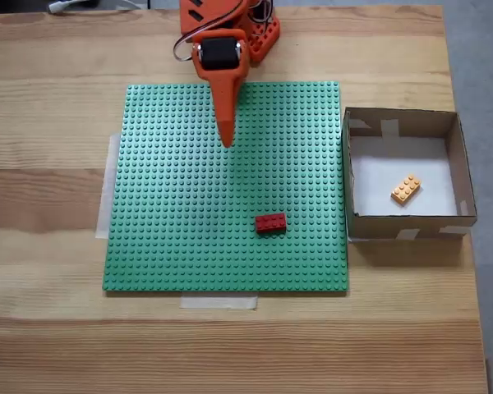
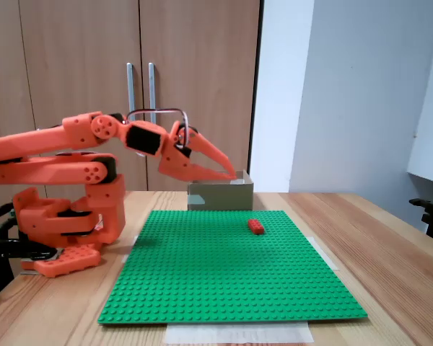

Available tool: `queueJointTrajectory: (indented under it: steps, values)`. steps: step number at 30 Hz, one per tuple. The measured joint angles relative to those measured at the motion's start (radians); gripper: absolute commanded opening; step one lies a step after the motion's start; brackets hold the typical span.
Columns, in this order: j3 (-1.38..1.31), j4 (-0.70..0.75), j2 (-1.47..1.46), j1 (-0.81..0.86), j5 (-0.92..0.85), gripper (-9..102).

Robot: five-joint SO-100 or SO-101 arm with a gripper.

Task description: Pick the yellow lego block and put it in the box.

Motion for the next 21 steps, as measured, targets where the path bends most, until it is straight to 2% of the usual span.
queueJointTrajectory:
  steps: [13, 21]
  values:
    - [0.164, 0.008, 0.064, 0.028, -0.037, -1]
    - [0.189, 0.089, 0.081, 0.031, -0.038, -1]
